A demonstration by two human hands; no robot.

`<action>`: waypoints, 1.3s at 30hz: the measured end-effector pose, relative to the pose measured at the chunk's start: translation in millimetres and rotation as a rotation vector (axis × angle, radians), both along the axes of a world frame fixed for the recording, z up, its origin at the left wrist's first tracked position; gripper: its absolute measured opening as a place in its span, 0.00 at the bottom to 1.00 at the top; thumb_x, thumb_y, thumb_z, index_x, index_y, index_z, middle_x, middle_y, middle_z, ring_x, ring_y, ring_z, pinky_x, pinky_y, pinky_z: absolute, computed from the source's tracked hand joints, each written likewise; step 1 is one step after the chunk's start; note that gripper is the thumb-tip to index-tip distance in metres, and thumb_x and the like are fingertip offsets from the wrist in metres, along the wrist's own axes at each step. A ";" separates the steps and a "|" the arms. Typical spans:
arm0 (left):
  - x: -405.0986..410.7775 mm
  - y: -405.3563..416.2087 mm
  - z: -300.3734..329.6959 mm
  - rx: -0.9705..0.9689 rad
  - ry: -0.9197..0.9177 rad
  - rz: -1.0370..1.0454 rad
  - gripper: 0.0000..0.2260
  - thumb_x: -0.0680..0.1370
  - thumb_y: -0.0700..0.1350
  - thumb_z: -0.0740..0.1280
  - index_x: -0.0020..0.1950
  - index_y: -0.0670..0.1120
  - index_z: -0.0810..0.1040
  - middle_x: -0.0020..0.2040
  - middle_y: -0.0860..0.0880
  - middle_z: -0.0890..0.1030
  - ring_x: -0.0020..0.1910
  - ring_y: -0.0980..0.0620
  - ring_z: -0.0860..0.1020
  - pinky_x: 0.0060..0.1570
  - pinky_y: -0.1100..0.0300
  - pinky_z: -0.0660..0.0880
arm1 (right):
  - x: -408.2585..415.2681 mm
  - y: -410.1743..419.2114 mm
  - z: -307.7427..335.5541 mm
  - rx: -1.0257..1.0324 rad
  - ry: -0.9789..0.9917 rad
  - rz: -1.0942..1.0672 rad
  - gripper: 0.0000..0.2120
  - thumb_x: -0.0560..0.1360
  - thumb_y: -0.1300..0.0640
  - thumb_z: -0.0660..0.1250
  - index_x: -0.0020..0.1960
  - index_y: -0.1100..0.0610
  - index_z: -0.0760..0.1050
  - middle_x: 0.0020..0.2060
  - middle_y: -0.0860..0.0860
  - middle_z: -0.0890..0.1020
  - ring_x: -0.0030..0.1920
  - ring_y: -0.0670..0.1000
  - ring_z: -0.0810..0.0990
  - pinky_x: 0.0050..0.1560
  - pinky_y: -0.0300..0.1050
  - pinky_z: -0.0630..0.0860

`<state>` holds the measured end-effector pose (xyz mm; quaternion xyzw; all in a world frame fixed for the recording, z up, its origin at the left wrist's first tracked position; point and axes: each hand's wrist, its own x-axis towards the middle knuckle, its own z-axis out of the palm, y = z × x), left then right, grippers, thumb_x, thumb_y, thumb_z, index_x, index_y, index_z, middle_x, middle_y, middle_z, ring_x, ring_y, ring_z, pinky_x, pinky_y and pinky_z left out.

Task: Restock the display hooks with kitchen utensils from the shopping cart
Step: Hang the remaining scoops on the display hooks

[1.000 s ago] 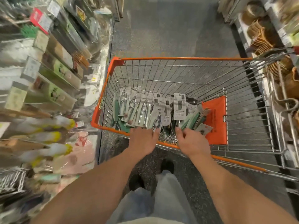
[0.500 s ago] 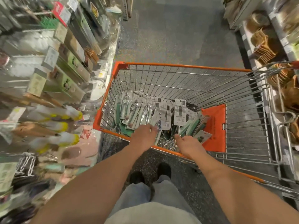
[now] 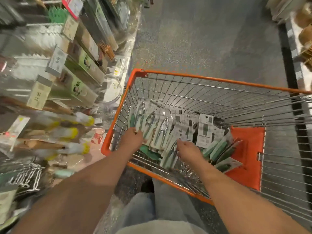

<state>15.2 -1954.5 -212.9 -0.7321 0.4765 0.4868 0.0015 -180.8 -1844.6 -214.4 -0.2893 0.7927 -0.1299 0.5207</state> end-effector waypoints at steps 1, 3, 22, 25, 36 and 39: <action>2.3 -7.5 -5.2 -0.006 -0.023 0.001 0.22 0.85 0.50 0.62 0.77 0.43 0.68 0.68 0.41 0.77 0.48 0.47 0.79 0.45 0.56 0.75 | 0.2 -13.3 -5.8 0.018 -0.008 0.013 0.30 0.86 0.40 0.53 0.45 0.63 0.79 0.40 0.58 0.80 0.40 0.57 0.79 0.43 0.47 0.70; 5.0 -17.9 -14.6 0.003 -0.061 -0.010 0.25 0.86 0.49 0.61 0.81 0.43 0.63 0.72 0.40 0.74 0.53 0.43 0.79 0.48 0.56 0.72 | 2.8 -33.8 -17.0 0.025 -0.002 0.056 0.30 0.86 0.41 0.51 0.51 0.64 0.81 0.46 0.58 0.83 0.46 0.56 0.82 0.45 0.46 0.73; 12.0 -56.1 -122.2 0.143 -0.126 0.196 0.14 0.86 0.50 0.60 0.69 0.48 0.74 0.60 0.44 0.79 0.47 0.47 0.76 0.36 0.58 0.68 | 35.8 -78.1 -82.9 0.125 -0.105 -0.032 0.28 0.86 0.42 0.53 0.51 0.64 0.81 0.44 0.59 0.84 0.48 0.59 0.82 0.48 0.48 0.73; 13.0 -50.3 -114.5 0.115 -0.144 0.182 0.12 0.87 0.49 0.57 0.65 0.45 0.74 0.54 0.45 0.78 0.44 0.49 0.74 0.42 0.55 0.69 | 35.5 -70.3 -81.0 0.168 -0.119 -0.078 0.28 0.86 0.41 0.52 0.51 0.62 0.81 0.47 0.58 0.85 0.50 0.57 0.84 0.49 0.47 0.76; -23.6 -56.5 -66.0 0.043 0.046 0.138 0.23 0.88 0.56 0.51 0.69 0.42 0.75 0.52 0.47 0.76 0.50 0.50 0.76 0.42 0.61 0.69 | 21.1 -68.5 -56.6 0.152 -0.153 -0.230 0.19 0.86 0.43 0.53 0.53 0.55 0.76 0.46 0.52 0.81 0.47 0.51 0.79 0.43 0.43 0.71; -35.7 -70.9 -78.2 0.149 0.080 0.211 0.27 0.87 0.60 0.50 0.78 0.43 0.66 0.62 0.45 0.76 0.59 0.47 0.76 0.57 0.56 0.72 | 19.9 -75.9 -68.6 0.126 -0.149 -0.250 0.17 0.86 0.43 0.54 0.57 0.55 0.74 0.47 0.50 0.78 0.48 0.50 0.77 0.48 0.46 0.72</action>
